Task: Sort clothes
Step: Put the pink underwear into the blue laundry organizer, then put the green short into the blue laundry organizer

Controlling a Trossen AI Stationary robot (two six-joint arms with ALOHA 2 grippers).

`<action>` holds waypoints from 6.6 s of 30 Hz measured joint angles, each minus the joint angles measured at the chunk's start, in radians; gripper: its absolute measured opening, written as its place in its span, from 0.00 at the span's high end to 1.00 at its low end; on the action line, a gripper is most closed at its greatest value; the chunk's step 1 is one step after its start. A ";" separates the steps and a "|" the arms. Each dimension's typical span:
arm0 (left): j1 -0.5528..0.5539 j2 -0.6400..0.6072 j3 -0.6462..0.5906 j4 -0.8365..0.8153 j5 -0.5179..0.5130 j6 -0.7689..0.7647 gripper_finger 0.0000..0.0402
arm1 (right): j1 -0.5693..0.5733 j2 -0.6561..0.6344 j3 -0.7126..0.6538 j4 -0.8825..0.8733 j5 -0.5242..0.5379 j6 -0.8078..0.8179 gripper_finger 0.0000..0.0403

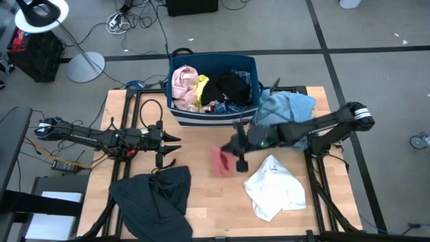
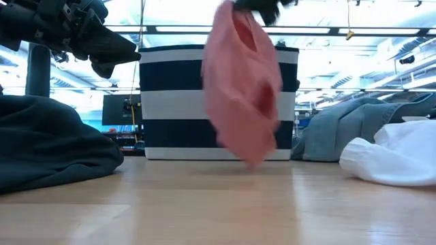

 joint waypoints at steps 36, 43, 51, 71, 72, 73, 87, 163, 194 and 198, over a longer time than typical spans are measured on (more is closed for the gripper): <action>0.000 0.000 -0.001 0.150 -0.005 -0.022 0.64 | -0.658 0.509 1.117 0.067 -0.263 -0.261 1.00; 0.000 0.000 -0.001 0.135 -0.014 -0.023 0.64 | -0.677 0.523 1.128 -0.214 -0.290 -0.162 1.00; 0.000 0.000 -0.001 0.096 -0.109 0.025 0.64 | -0.674 0.523 1.110 -0.611 -0.305 -0.163 0.93; -0.059 0.000 0.314 -0.574 -0.191 -0.101 0.64 | -0.611 0.473 1.057 -1.016 -0.340 -0.071 0.56; -0.065 0.000 0.320 -0.590 -0.197 -0.111 0.64 | -0.602 0.462 1.057 -1.028 -0.339 -0.060 0.56; -0.070 0.000 0.322 -0.599 -0.200 -0.124 0.64 | -0.591 0.449 1.057 -1.034 -0.337 -0.050 0.57; -0.172 0.002 0.322 -0.797 -0.190 -0.351 0.64 | -0.255 0.282 1.056 -1.140 -0.039 0.099 0.63; -0.337 0.486 1.104 -1.295 -0.204 -0.458 1.00 | 0.269 0.277 -0.586 0.729 0.376 0.676 0.63; 0.480 1.029 2.081 -0.475 -0.143 0.479 1.00 | 0.287 0.277 -0.586 0.726 0.373 0.647 0.63; 0.515 1.029 2.046 -0.385 -0.086 0.476 1.00 | 0.287 0.277 -0.586 0.725 0.372 0.643 0.63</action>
